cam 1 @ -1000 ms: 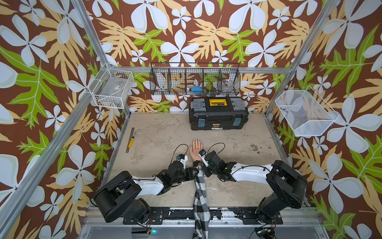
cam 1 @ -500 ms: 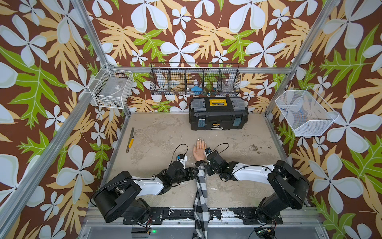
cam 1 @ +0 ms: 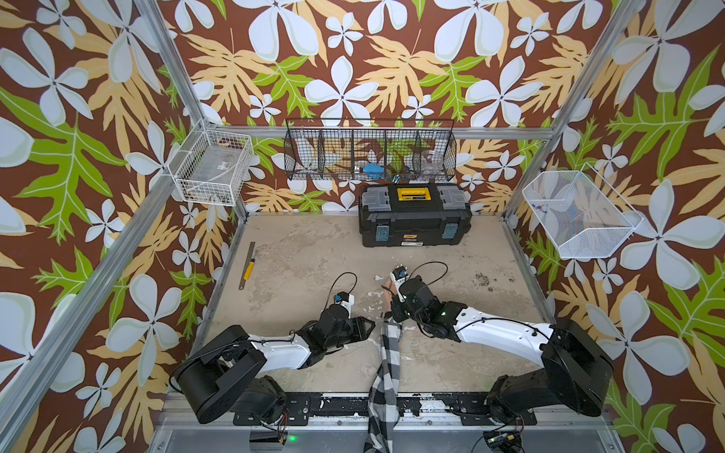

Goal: Take off the watch
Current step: Take off the watch from the hand, then place the watch at the center of the board.

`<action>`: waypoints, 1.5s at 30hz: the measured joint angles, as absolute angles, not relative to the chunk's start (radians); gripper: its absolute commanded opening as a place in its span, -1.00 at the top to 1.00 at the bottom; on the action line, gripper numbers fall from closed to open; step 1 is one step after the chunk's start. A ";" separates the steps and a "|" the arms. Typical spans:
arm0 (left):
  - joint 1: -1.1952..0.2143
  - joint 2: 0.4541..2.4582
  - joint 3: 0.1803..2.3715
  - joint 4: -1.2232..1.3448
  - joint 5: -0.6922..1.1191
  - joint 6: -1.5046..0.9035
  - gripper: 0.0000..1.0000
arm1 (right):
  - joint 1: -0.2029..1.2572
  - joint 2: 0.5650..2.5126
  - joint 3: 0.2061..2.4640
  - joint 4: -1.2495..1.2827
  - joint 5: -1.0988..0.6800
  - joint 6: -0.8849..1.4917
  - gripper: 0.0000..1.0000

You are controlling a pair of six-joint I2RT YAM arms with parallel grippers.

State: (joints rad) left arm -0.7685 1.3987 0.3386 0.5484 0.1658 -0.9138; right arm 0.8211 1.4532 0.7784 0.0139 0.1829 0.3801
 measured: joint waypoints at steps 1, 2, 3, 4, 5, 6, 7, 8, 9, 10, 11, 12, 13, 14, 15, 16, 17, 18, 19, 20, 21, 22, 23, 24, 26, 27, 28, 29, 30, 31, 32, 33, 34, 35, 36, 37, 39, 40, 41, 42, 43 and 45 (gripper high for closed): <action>-0.768 1.399 0.339 0.548 0.166 -0.914 0.07 | 0.820 1.453 0.778 0.014 0.183 0.380 1.00; -0.768 1.398 0.339 0.547 0.166 -0.914 0.07 | 0.820 1.452 0.779 0.014 0.184 0.380 1.00; -0.768 1.397 0.339 0.545 0.165 -0.914 0.07 | 0.820 1.449 0.779 0.011 0.188 0.380 1.00; -0.768 1.395 0.339 0.543 0.165 -0.914 0.07 | 0.819 1.443 0.779 0.006 0.192 0.380 1.00; -0.768 1.393 0.339 0.543 0.165 -0.914 0.07 | 0.817 1.433 0.779 0.000 0.195 0.379 1.00; -0.768 1.390 0.339 0.543 0.165 -0.914 0.07 | 0.813 1.420 0.779 -0.006 0.202 0.379 1.00; -0.768 1.388 0.339 0.543 0.164 -0.914 0.07 | 0.811 1.406 0.779 -0.012 0.209 0.377 1.00; -0.768 1.386 0.339 0.542 0.164 -0.914 0.07 | 0.806 1.387 0.780 -0.023 0.217 0.377 1.00; -0.768 1.382 0.339 0.542 0.162 -0.914 0.07 | 0.802 1.370 0.781 -0.034 0.224 0.377 1.00; -0.768 1.378 0.339 0.542 0.162 -0.914 0.07 | 0.796 1.353 0.783 -0.046 0.232 0.377 1.00; -0.768 1.374 0.339 0.541 0.162 -0.914 0.07 | 0.788 1.333 0.785 -0.056 0.240 0.377 1.00; -0.768 1.370 0.340 0.539 0.162 -0.914 0.07 | 0.778 1.315 0.786 -0.065 0.249 0.378 1.00; -0.768 1.367 0.340 0.537 0.162 -0.914 0.07 | 0.767 1.298 0.786 -0.072 0.259 0.378 1.00; -0.768 1.362 0.341 0.534 0.161 -0.914 0.07 | 0.752 1.280 0.785 -0.081 0.269 0.382 1.00; -0.768 1.357 0.342 0.528 0.159 -0.914 0.07 | 0.734 1.263 0.783 -0.084 0.278 0.384 1.00; -0.768 1.354 0.343 0.525 0.158 -0.913 0.07 | 0.715 1.249 0.778 -0.084 0.287 0.385 1.00; -0.768 1.348 0.345 0.519 0.157 -0.913 0.07 | 0.694 1.235 0.772 -0.090 0.294 0.385 1.00; -0.768 1.343 0.348 0.512 0.155 -0.913 0.07 | 0.668 1.225 0.765 -0.094 0.299 0.387 1.00; -0.768 1.339 0.351 0.507 0.154 -0.913 0.07 | 0.645 1.219 0.757 -0.097 0.303 0.389 1.00; -0.768 1.335 0.354 0.501 0.154 -0.912 0.07 | 0.616 1.213 0.745 -0.099 0.305 0.389 1.00; -0.768 1.330 0.356 0.495 0.149 -0.910 0.07 | 0.587 1.208 0.732 -0.098 0.305 0.389 1.00; -0.768 1.326 0.359 0.488 0.144 -0.910 0.07 | 0.563 1.204 0.720 -0.097 0.305 0.389 1.00; -0.768 1.322 0.362 0.484 0.140 -0.910 0.07 | 0.535 1.200 0.704 -0.093 0.306 0.389 1.00; -0.768 1.318 0.366 0.482 0.140 -0.910 0.06 | 0.508 1.198 0.689 -0.088 0.305 0.389 1.00; -0.768 1.307 0.371 0.476 0.139 -0.908 0.07 | 0.469 1.197 0.667 -0.079 0.286 0.389 1.00; -0.768 1.301 0.374 0.470 0.139 -0.906 0.07 | 0.450 1.196 0.655 -0.072 0.285 0.389 1.00; -0.768 1.294 0.375 0.463 0.138 -0.906 0.07 | 0.434 1.194 0.644 -0.065 0.281 0.389 1.00; -0.768 1.285 0.377 0.453 0.135 -0.904 0.07 | 0.418 1.191 0.629 -0.059 0.274 0.390 1.00; -0.767 1.277 0.379 0.443 0.132 -0.900 0.06 | 0.402 1.188 0.613 -0.054 0.269 0.393 1.00; -0.765 1.270 0.381 0.435 0.131 -0.896 0.06 | 0.392 1.185 0.599 -0.052 0.268 0.397 1.00; -0.761 1.261 0.382 0.426 0.128 -0.894 0.06 | 0.384 1.182 0.583 -0.049 0.266 0.406 1.00; -0.757 1.253 0.386 0.418 0.123 -0.890 0.06 | 0.377 1.177 0.564 -0.045 0.266 0.417 1.00; -0.753 1.245 0.388 0.410 0.113 -0.888 0.06 | 0.371 1.174 0.549 -0.041 0.266 0.419 1.00; -0.749 1.234 0.390 0.399 0.110 -0.886 0.05 | 0.364 1.168 0.530 -0.036 0.267 0.430 1.00; -0.746 1.225 0.393 0.389 0.110 -0.884 0.05 | 0.358 1.163 0.514 -0.036 0.268 0.443 0.98; -0.741 1.213 0.398 0.376 0.106 -0.883 0.05 | 0.352 1.156 0.498 -0.032 0.270 0.451 0.84; -0.733 1.190 0.406 0.351 0.094 -0.878 0.01 | 0.345 1.144 0.475 -0.031 0.274 0.476 0.40; -0.727 1.175 0.411 0.335 0.087 -0.875 -0.02 | 0.341 1.136 0.466 -0.031 0.277 0.493 0.05; -0.721 1.160 0.416 0.319 0.085 -0.870 -0.07 | 0.341 1.129 0.462 -0.034 0.281 0.494 -0.28; -0.712 1.143 0.420 0.304 0.078 -0.865 -0.14 | 0.341 1.121 0.460 -0.039 0.284 0.500 -0.60; -0.700 1.123 0.426 0.286 0.071 -0.861 -0.23 | 0.340 1.109 0.460 -0.047 0.288 0.512 -1.00; -0.672 1.087 0.445 0.242 0.053 -0.852 -0.35 | 0.339 1.080 0.467 -0.073 0.294 0.524 -1.00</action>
State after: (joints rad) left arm -0.6720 1.0874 0.4450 0.2420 0.0528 -0.8524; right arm 0.3393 1.0798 0.4675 -0.0734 0.2935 0.5240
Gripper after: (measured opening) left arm 0.636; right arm 0.838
